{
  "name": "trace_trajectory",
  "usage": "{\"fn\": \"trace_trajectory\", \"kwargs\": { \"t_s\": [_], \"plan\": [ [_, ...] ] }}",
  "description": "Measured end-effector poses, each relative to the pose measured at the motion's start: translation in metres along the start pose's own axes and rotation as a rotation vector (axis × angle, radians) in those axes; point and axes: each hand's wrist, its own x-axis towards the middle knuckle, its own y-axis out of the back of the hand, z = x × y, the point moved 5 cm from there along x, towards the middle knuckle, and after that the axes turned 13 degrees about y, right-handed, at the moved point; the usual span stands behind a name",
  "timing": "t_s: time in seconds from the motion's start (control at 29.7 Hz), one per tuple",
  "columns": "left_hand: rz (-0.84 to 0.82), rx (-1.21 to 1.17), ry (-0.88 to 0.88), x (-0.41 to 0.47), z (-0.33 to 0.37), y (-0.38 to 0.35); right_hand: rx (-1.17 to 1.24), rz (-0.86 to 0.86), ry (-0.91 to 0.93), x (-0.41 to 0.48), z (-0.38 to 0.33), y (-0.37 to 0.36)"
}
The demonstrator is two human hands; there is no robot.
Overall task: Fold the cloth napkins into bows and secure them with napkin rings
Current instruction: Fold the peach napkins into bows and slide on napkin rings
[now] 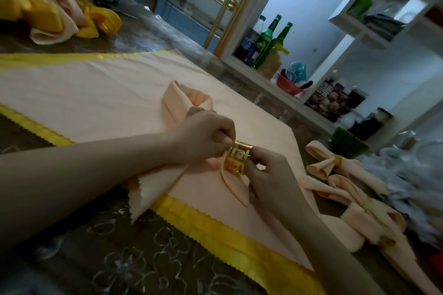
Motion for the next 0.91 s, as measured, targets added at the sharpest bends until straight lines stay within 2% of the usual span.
{"fn": "trace_trajectory", "kwargs": {
  "t_s": [0.13, 0.27, 0.37, 0.51, 0.61, 0.81, 0.91],
  "plan": [
    [-0.005, -0.005, 0.018, -0.001, -0.001, 0.001, -0.04, -0.01, -0.044, 0.01, 0.004, 0.0],
    [0.02, -0.079, 0.064, -0.001, -0.004, 0.003, 0.136, 0.027, -0.11, 0.014, 0.009, -0.004],
    [0.035, -0.012, 0.03, -0.003, 0.0, 0.001, 0.148, 0.111, -0.089, 0.022, 0.008, 0.005],
    [0.016, 0.164, -0.065, -0.006, 0.003, -0.004, 0.203, 0.131, -0.133, 0.025, 0.017, 0.0],
    [0.033, 0.184, -0.085, -0.005, 0.005, -0.003, 0.239, 0.166, -0.128, 0.021, 0.023, -0.005],
    [0.108, 0.139, -0.136, -0.009, 0.01, 0.001, 0.65, 0.246, -0.305, 0.015, 0.016, -0.011],
    [0.124, 0.155, -0.147, -0.012, 0.01, 0.0, 0.656, 0.324, -0.368, 0.012, 0.017, -0.008]
  ]
}}
